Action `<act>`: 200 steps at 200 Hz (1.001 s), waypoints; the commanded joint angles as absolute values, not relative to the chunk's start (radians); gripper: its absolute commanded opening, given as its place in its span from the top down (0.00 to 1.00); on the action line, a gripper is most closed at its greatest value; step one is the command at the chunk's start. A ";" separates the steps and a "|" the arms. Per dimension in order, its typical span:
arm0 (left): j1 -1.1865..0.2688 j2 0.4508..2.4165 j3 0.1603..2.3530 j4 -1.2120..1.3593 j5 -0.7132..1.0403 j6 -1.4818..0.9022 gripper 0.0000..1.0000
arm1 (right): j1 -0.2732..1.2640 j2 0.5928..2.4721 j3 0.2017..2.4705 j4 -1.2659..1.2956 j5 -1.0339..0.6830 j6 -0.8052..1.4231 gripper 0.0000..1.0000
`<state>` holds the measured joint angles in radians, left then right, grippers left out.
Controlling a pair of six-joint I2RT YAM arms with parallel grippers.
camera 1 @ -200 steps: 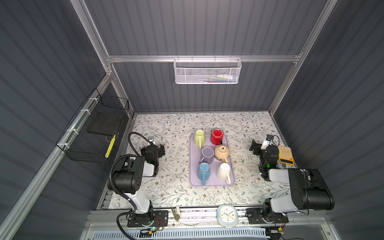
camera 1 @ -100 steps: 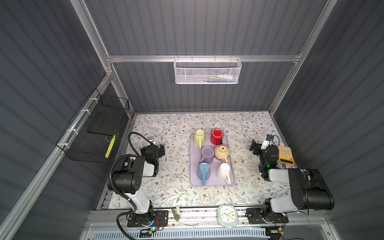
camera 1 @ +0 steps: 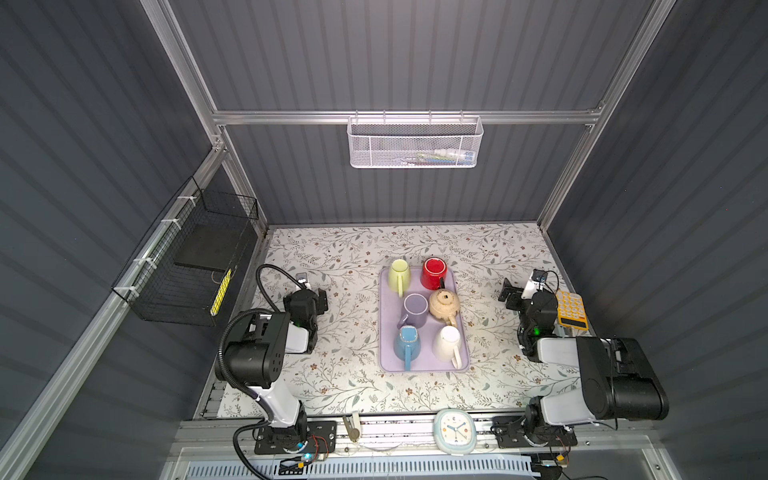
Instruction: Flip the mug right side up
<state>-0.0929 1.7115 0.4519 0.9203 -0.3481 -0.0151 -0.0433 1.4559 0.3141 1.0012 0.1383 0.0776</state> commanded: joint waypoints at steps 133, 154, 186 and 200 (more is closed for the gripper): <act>-0.287 1.362 0.686 0.422 -0.485 0.032 0.16 | 0.043 1.237 0.594 0.321 0.072 0.069 0.16; -0.296 1.324 0.780 0.273 -0.408 -0.015 0.15 | 0.060 1.246 0.664 0.196 0.034 0.082 0.16; -0.308 1.310 0.929 0.024 -0.272 -0.059 0.15 | 0.109 1.253 0.763 0.020 -0.003 0.078 0.18; -0.319 1.310 0.978 -0.063 -0.209 -0.050 0.15 | 0.127 1.253 0.801 -0.038 -0.021 0.081 0.19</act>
